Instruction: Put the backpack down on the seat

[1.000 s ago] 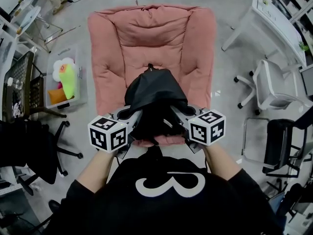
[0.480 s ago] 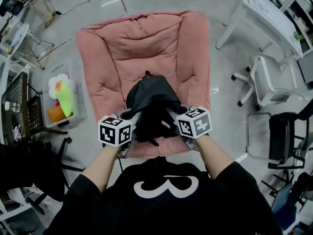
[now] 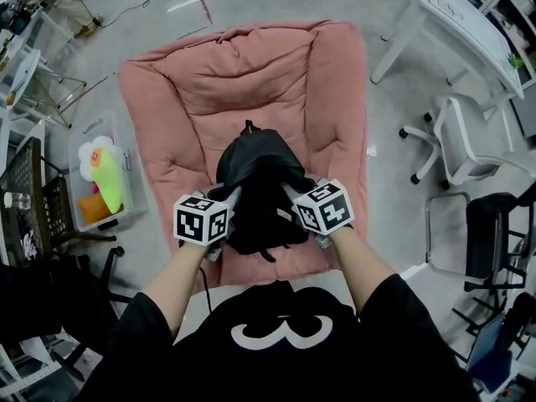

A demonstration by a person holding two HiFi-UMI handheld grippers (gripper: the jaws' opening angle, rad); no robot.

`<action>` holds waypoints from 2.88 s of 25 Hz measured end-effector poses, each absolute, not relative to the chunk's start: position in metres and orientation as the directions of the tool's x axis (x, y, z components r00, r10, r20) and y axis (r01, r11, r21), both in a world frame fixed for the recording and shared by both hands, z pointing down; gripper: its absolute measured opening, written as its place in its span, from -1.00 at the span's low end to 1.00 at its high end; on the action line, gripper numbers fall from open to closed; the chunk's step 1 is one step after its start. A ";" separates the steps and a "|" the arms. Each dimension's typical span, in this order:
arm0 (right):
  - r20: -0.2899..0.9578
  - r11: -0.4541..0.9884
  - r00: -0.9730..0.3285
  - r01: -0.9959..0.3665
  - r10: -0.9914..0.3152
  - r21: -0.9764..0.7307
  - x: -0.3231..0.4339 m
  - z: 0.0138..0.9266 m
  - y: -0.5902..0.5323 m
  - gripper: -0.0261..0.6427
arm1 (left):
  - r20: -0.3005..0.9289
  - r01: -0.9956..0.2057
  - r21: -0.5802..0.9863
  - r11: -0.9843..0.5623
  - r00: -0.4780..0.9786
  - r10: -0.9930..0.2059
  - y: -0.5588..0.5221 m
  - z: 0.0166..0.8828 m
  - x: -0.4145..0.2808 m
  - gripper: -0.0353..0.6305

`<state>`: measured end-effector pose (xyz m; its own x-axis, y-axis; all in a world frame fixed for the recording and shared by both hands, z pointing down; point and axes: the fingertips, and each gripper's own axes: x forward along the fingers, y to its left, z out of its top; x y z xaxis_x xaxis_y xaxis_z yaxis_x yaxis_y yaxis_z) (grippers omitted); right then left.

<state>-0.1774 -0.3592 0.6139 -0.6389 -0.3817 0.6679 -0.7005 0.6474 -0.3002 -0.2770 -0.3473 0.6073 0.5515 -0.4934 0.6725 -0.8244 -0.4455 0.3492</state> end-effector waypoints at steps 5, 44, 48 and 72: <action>0.667 0.656 -0.628 -0.705 -0.401 -0.269 -0.182 0.629 -0.371 -0.84 | 0.673 -0.834 0.308 -0.458 0.531 -0.515 -0.357 0.622 -0.283 -0.86; 0.360 0.744 -0.816 -0.568 -0.453 -0.351 -0.111 0.422 -0.246 -0.81 | 0.399 -0.764 0.467 -0.445 0.632 -0.665 -0.234 0.439 -0.219 -0.82; 0.296 0.775 -0.851 -0.520 -0.433 -0.359 -0.105 0.387 -0.228 -0.91 | 0.356 -0.744 0.453 -0.491 0.656 -0.666 -0.213 0.401 -0.198 -0.88; 0.198 0.861 -0.898 -0.436 -0.394 -0.263 -0.087 0.327 -0.181 -0.91 | 0.259 -0.769 0.311 -0.559 0.634 -0.729 -0.161 0.324 -0.164 -0.88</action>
